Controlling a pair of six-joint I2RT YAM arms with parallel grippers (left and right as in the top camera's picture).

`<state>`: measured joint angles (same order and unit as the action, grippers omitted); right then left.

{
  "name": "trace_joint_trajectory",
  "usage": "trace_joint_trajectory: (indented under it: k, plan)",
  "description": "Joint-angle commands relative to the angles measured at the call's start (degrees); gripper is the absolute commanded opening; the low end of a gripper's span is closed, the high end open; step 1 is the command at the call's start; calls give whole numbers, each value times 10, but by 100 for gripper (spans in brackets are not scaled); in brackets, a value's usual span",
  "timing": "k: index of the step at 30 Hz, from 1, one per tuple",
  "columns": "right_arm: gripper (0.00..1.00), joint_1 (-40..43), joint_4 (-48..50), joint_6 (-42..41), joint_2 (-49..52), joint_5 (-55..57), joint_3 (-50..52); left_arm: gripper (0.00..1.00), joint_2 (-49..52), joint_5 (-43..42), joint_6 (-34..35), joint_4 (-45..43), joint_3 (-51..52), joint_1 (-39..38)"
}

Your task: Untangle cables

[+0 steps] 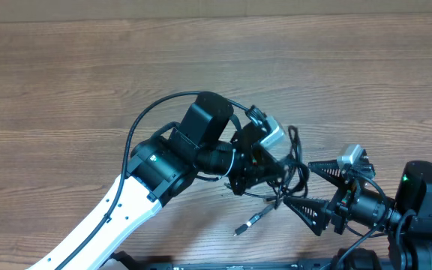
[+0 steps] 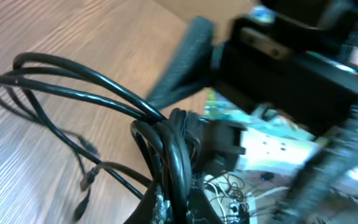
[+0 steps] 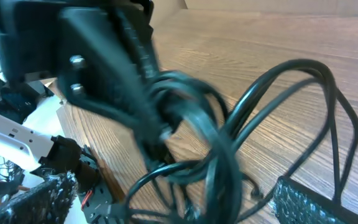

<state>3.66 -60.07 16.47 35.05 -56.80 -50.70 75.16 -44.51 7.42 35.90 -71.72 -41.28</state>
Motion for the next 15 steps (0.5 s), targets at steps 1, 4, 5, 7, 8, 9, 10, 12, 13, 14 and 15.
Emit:
trace_joint_trajectory:
  k: [1, 4, 5, 7, 8, 9, 10, 12, 13, 14, 15]
  plan:
    - [100, -2, -3, -2, -1, -7, -10, 4, -3, 113, 116, 1, -7, -4]
    - [100, -2, -3, -2, -1, -14, -10, 4, -3, 138, 167, -8, -7, -4]
    - [100, -2, -7, -2, -1, -27, -10, 4, -3, 132, 183, -18, -7, -5]
    - [100, -2, -7, -2, -1, -33, -10, 4, -3, 112, 197, -51, -7, -15]
    - [100, -2, -7, -2, -1, -33, -10, 4, -3, 112, 203, -74, -7, -25]
    - [100, -2, -7, -2, -1, -33, -10, 4, -2, 114, 210, -90, -7, -34]
    - [100, -2, -5, -2, -1, -33, -10, 4, -2, 116, 211, -98, -7, -39]
    - [100, -2, 0, -2, -1, -33, -10, 4, -2, 119, 211, -129, -7, -53]
    - [100, -2, -3, -2, -1, -33, -10, 4, -2, 120, 211, -138, -7, -56]
    - [100, -2, -5, -2, -1, -33, -10, 4, -2, 120, 211, -143, -7, -57]
    - [99, -2, -7, -2, -1, -33, -10, 4, -2, 120, 211, -148, -7, -57]
